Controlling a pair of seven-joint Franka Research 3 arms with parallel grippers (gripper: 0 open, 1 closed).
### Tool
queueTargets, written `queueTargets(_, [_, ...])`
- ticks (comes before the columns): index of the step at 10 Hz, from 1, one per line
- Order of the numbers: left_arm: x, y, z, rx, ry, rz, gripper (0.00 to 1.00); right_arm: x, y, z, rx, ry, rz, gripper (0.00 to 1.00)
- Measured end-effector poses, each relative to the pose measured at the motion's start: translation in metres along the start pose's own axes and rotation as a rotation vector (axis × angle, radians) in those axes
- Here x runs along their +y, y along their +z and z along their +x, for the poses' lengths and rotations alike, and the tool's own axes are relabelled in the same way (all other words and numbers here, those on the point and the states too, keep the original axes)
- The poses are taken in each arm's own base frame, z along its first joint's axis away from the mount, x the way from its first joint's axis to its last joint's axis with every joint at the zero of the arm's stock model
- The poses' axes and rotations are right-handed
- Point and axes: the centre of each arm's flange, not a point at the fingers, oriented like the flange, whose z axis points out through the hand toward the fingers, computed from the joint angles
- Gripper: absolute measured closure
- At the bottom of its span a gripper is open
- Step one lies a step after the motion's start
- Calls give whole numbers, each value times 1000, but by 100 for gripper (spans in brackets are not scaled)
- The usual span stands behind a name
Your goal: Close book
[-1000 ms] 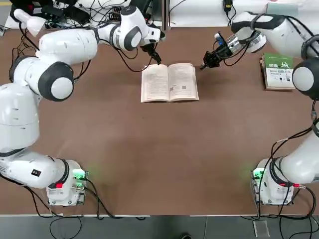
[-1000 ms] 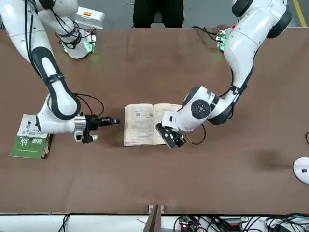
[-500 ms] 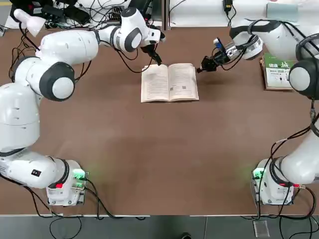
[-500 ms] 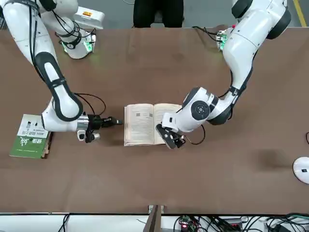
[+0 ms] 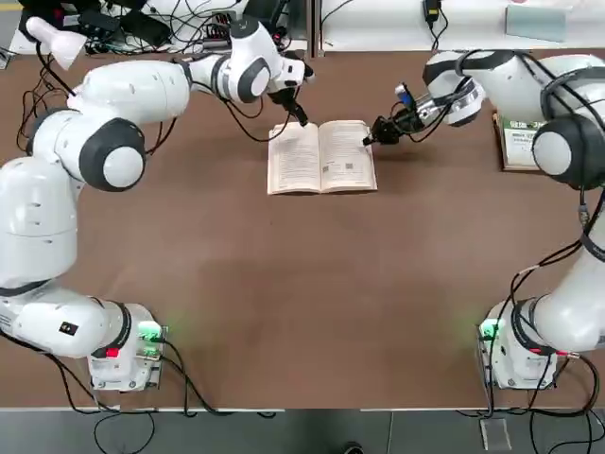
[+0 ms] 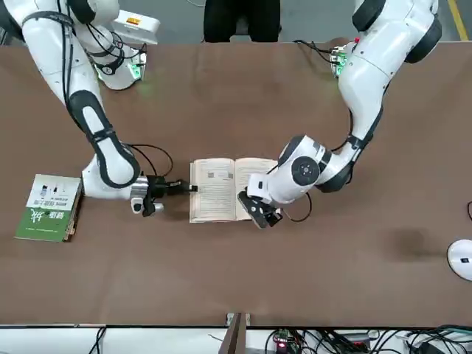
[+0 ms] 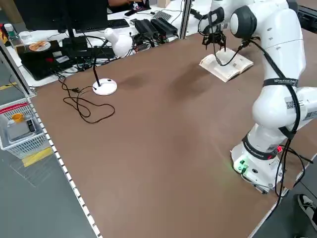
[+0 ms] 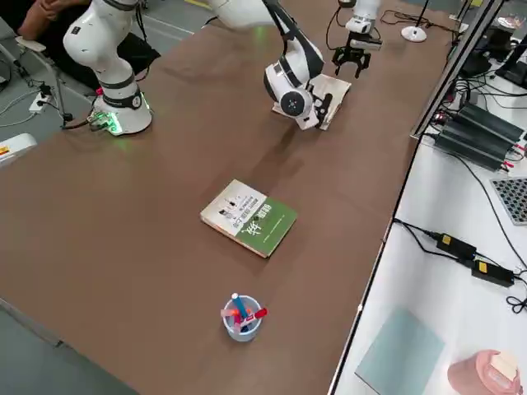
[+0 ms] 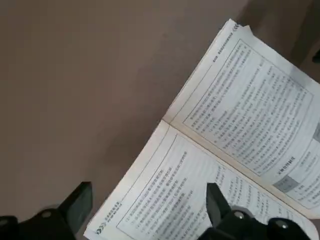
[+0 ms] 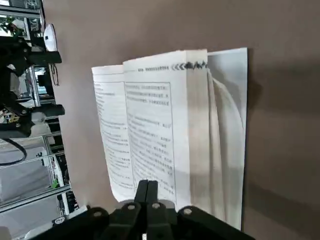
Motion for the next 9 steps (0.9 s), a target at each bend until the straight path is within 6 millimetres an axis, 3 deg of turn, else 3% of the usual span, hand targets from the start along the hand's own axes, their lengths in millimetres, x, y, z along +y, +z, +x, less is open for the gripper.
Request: queueTargets(9, [0, 20, -3, 17, 2, -5, 0, 3, 9, -4, 17, -2, -42, 99])
